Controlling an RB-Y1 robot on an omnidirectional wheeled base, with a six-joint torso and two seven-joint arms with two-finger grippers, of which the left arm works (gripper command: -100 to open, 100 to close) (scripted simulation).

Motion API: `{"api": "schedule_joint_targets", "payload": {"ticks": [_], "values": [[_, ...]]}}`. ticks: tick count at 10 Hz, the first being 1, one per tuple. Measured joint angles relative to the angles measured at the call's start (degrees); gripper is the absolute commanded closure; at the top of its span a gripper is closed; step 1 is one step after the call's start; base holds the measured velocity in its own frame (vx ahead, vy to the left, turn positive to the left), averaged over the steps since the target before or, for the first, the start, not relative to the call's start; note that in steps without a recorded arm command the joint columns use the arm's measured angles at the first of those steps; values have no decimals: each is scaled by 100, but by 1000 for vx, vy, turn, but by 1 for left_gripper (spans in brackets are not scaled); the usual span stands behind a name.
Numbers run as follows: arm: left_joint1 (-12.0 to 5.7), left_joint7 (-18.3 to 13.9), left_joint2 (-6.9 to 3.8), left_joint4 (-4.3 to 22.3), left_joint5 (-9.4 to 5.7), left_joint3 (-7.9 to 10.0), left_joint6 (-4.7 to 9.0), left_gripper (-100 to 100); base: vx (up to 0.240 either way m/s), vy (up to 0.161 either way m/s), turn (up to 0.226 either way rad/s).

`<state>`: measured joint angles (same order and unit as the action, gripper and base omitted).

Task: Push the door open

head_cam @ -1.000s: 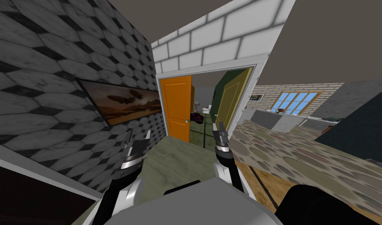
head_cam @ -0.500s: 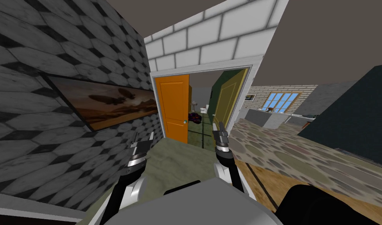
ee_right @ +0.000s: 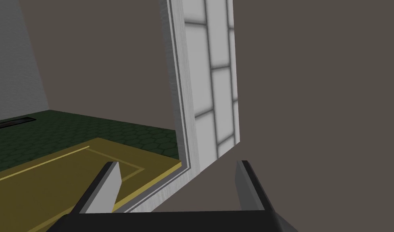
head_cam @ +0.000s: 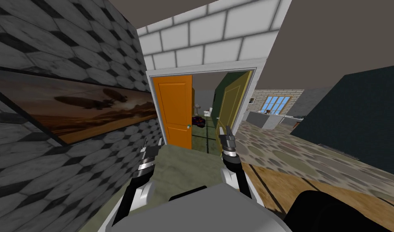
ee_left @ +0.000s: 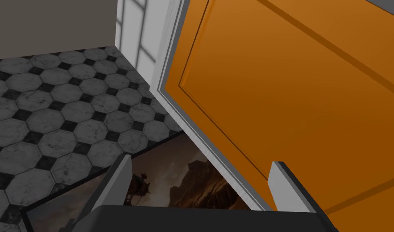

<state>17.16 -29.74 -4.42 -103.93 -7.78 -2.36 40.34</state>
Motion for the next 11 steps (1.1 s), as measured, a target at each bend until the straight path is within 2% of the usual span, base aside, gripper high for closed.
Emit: {"api": "schedule_joint_targets", "payload": {"ticks": [2, 3, 8, 11], "values": [[-120, -122, 7, 241, -69, -28, 1, -100, 73, 27, -142], [-204, -206, 25, 443, -116, -65, 38, -100, 95, 42, -161], [-533, -850, -57, 1369, -468, -162, 177, -100, 91, 37, -164], [-782, -1193, -31, 2007, -661, -248, 254, -100, 92, 41, -169]]}}
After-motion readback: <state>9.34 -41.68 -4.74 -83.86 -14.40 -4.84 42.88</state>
